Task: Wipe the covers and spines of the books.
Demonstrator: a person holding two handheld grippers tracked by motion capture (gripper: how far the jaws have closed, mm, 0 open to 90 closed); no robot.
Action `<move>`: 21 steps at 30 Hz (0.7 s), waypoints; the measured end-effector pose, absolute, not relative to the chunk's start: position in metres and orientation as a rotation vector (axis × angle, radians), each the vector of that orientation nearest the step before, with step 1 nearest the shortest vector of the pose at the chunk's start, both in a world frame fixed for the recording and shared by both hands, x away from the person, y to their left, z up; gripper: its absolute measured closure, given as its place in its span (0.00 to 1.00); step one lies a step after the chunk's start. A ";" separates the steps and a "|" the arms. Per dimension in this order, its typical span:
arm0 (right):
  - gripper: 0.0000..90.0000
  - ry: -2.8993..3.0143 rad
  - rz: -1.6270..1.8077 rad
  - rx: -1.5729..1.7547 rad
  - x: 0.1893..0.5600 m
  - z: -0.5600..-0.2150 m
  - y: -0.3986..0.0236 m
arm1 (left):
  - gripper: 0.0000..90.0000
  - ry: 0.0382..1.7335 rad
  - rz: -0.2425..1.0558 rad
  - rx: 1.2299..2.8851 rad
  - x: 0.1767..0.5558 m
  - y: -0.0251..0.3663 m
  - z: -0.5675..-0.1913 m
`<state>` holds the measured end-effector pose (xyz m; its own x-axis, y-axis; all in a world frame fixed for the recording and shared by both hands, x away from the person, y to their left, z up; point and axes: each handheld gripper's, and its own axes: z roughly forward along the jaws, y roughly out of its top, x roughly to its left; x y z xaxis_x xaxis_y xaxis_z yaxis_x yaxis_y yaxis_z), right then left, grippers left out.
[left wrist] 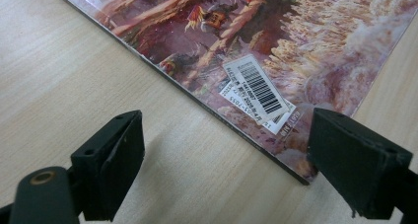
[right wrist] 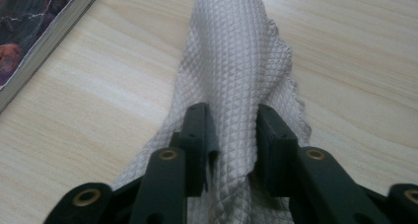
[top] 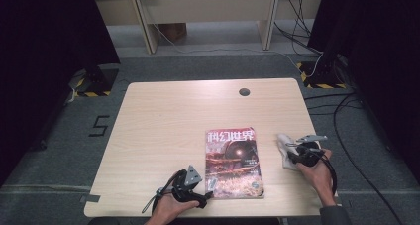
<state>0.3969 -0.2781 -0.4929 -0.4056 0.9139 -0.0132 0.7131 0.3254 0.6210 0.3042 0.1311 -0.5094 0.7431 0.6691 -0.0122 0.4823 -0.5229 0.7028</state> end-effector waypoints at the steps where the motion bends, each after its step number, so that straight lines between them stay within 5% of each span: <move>1: 0.73 2.230 0.766 1.451 0.397 -0.493 -0.279 | 0.15 0.859 0.340 2.228 0.304 0.131 -0.509; 6: 0.53 2.143 0.791 1.476 0.395 -0.487 -0.278 | 0.15 0.859 0.345 2.227 0.304 0.131 -0.509; 21: 0.46 2.202 1.012 1.275 0.383 -0.465 -0.230 | 0.18 0.805 0.334 2.214 0.298 0.129 -0.508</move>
